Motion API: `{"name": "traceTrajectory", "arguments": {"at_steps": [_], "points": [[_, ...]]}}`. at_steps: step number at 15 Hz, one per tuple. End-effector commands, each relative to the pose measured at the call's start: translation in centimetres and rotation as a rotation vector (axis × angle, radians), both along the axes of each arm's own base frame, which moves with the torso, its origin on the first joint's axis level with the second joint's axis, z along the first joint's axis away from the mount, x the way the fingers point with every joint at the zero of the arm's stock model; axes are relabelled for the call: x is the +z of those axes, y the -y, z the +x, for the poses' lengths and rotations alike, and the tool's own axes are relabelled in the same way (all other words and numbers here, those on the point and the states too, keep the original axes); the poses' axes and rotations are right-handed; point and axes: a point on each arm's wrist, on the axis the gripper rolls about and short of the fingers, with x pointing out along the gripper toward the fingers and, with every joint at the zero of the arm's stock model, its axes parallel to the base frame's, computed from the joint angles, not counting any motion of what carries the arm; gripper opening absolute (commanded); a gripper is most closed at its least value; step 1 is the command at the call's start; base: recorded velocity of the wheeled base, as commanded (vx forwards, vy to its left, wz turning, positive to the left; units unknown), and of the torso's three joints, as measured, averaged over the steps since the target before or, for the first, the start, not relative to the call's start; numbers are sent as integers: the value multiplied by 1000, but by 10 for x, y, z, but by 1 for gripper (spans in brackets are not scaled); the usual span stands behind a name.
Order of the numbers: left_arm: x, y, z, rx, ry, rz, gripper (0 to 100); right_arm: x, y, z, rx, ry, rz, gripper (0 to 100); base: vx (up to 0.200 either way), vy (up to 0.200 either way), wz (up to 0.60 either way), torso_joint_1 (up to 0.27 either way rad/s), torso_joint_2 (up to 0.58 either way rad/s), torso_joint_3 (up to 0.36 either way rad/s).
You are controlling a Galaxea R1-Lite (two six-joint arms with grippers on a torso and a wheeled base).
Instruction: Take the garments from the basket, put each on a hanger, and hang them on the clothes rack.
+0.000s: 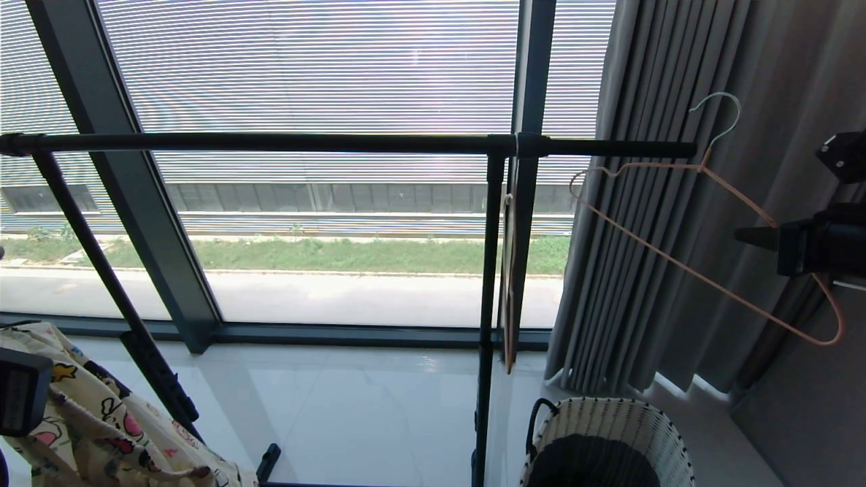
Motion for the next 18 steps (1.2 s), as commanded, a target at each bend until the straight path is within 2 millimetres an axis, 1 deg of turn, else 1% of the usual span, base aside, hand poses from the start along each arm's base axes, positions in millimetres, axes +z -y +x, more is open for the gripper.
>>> {"name": "traceTrajectory", "arguments": {"at_steps": [1,3,4,6,8,11,14,16,18], "points": [[0,-1,0,8,-1,1,0,3,-3,-23,-24,25,-12,0,-200,0,0,12,7,7],[0,-1,0,9,-1,0,0,-3,-6,-42,-75,12,-5,0,-200,0,0,2,5,0],[0,-1,0,9,-1,0,0,-6,-7,-46,-83,6,-4,0,-200,0,0,7,7,7],[-1,0,0,8,-2,-1,0,-18,-8,-62,-124,-16,-28,0,-200,0,0,-15,2,5],[-1,0,1,9,-6,0,0,-28,-15,-74,-128,-34,-52,0,-200,0,0,2,7,2],[-1,0,1,8,-5,0,0,-41,-23,-84,-124,-62,-81,0,-200,0,0,4,2,2],[-1,0,1,8,-6,0,0,-45,-22,-94,-125,-61,-83,0,-200,0,0,-1,2,7],[-7,-1,0,8,-24,5,0,-48,-20,-101,-126,-58,-84,0,-200,0,0,-5,2,2],[-11,-1,0,7,-39,9,0,-51,-20,-108,-118,-55,-86,0,0,0,0,0,0,0]]}}
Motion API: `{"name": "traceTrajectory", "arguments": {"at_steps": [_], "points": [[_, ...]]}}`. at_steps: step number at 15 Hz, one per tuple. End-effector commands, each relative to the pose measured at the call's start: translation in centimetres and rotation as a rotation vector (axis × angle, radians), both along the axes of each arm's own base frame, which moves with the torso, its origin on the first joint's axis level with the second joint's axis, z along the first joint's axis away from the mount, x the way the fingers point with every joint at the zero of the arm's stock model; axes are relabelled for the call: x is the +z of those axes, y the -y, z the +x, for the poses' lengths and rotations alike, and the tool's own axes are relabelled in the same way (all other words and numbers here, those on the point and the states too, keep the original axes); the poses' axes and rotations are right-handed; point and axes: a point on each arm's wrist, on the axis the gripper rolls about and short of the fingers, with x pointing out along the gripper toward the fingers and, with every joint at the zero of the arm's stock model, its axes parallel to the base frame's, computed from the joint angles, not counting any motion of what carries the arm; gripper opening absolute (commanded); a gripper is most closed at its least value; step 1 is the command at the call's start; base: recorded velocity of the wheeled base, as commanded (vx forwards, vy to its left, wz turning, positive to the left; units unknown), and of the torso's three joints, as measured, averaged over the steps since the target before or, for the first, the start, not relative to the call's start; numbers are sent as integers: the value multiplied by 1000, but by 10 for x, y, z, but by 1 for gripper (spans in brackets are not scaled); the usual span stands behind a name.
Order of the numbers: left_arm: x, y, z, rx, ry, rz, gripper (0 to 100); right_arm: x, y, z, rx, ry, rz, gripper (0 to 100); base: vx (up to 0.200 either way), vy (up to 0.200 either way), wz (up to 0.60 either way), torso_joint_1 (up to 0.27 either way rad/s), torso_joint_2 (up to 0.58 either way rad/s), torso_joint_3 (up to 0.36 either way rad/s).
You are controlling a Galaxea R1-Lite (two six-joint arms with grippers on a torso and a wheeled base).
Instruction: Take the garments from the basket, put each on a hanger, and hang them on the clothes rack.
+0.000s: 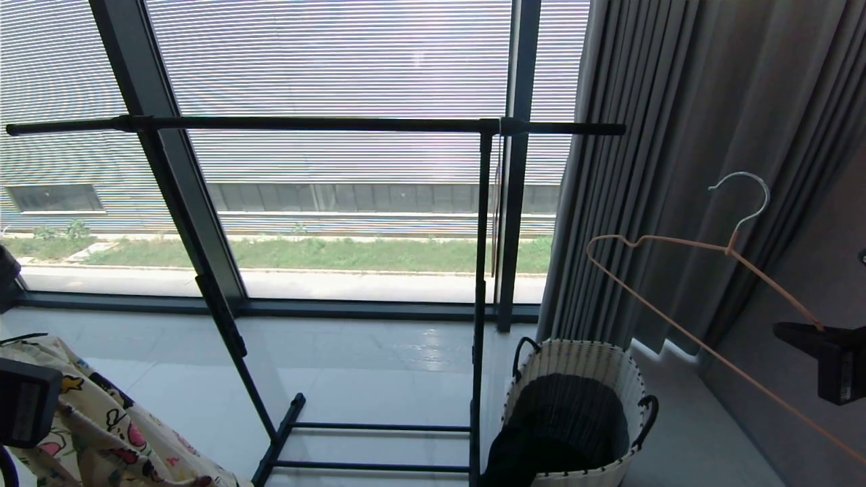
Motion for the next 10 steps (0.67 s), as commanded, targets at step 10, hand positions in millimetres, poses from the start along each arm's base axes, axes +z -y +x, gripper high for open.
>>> {"name": "traceTrajectory", "arguments": {"at_steps": [10], "points": [[-5,1,0,-8,-22,6,0,7,8,-38,-1,95,16,0,0,120,0,2,0,3]]}}
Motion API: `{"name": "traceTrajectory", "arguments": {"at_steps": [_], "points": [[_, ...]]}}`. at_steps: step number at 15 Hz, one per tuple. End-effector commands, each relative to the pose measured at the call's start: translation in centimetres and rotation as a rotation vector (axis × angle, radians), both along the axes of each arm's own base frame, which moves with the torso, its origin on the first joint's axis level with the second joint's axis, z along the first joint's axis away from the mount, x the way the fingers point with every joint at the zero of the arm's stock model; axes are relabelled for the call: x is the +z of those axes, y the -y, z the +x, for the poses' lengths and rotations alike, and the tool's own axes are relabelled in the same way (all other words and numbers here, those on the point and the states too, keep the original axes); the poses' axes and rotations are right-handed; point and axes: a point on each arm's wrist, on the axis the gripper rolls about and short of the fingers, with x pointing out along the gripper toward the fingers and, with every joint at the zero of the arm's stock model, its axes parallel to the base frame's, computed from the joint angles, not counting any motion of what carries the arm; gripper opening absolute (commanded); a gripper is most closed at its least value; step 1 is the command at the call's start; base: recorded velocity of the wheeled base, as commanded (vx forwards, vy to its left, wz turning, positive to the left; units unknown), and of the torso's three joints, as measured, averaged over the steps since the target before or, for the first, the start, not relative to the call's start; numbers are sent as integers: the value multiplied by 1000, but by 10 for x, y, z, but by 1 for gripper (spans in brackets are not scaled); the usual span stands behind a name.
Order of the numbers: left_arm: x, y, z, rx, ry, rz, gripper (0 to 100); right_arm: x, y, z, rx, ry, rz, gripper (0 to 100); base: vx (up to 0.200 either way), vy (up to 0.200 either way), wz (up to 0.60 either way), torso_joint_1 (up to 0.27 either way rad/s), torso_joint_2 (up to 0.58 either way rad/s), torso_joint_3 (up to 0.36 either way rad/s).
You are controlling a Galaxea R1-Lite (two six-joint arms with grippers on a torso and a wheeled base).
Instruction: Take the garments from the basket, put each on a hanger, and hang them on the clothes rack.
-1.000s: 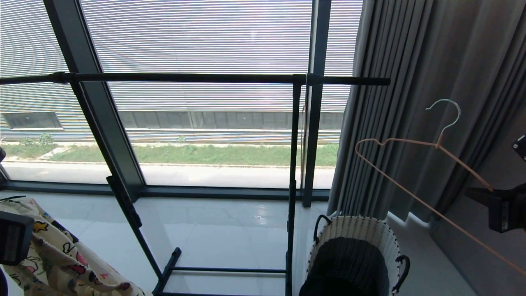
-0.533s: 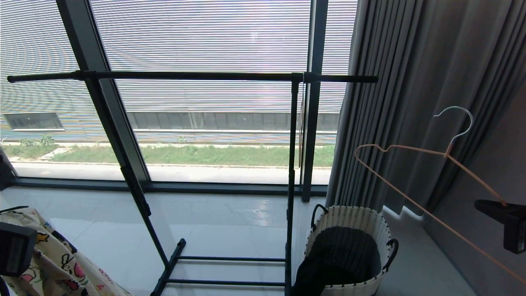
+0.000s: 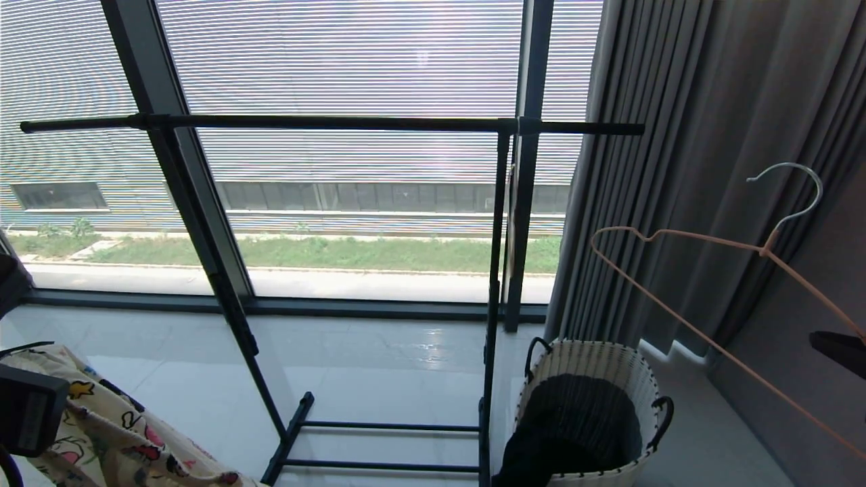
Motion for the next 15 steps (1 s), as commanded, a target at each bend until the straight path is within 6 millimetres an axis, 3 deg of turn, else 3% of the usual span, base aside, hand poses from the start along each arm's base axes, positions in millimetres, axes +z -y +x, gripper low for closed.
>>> {"name": "traceTrajectory", "arguments": {"at_steps": [1,11,15], "points": [[0,0,0,0,-1,1,0,3,1,-4,-3,20,3,0,0,200,0,2,2,2],[0,1,2,-1,-4,1,0,5,2,-9,9,47,-15,0,0,200,0,1,2,4],[0,0,2,-2,-6,2,0,4,1,-7,24,41,-25,0,0,0,0,0,0,0]]}}
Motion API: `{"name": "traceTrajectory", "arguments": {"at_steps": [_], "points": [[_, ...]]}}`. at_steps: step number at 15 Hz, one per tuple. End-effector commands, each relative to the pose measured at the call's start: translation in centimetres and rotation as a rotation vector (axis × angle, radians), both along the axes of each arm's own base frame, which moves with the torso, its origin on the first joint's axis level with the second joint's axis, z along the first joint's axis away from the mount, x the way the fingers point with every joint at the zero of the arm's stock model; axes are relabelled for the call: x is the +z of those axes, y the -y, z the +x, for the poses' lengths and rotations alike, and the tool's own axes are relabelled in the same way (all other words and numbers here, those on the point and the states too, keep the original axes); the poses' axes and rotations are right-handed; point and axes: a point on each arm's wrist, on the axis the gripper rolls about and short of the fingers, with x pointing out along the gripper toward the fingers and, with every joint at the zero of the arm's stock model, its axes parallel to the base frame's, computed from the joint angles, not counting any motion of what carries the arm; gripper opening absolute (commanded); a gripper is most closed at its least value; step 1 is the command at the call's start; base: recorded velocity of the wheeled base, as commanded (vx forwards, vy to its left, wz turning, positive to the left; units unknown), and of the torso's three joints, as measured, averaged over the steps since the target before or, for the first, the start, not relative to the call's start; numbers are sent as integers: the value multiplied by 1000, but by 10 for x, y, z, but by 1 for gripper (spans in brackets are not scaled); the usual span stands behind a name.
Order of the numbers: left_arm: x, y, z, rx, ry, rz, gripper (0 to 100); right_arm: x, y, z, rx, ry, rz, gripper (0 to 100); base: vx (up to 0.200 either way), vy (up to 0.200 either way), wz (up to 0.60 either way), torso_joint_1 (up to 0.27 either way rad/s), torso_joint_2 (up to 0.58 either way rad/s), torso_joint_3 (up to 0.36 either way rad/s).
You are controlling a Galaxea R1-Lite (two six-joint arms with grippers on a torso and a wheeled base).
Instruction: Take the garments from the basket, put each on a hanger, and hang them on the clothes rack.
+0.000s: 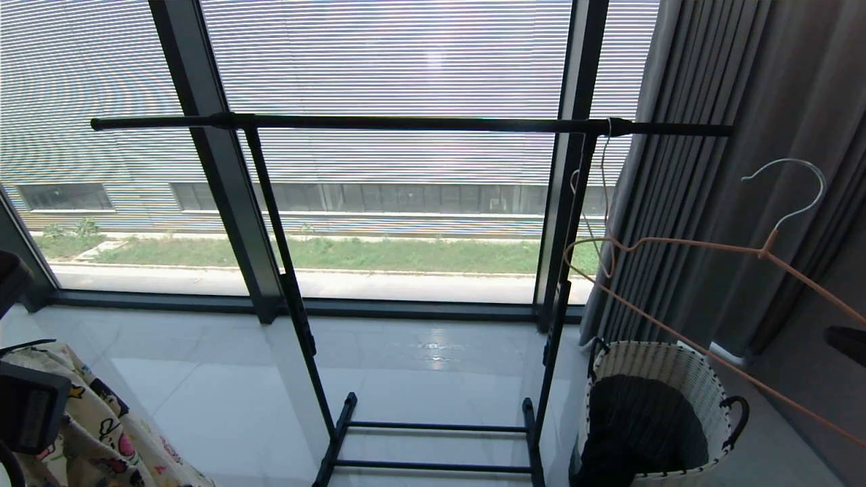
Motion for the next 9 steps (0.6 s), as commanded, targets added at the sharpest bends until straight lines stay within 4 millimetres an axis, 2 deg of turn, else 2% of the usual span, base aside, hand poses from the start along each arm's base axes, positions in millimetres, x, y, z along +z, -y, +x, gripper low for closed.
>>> {"name": "traceTrajectory", "arguments": {"at_steps": [1,3,6,9], "points": [[-1,0,0,0,-6,3,0,0,-2,2,18,-5,-6,0,0,0,0,0,0,0],[-2,1,1,-6,-11,3,0,0,-7,1,76,1,-10,0,0,0,0,0,0,0],[3,9,10,-69,-6,-16,0,-2,-21,6,268,-37,12,0,0,0,0,0,0,0],[20,26,70,-36,103,-57,0,-8,-53,22,444,-51,7,0,0,0,0,0,0,0]]}}
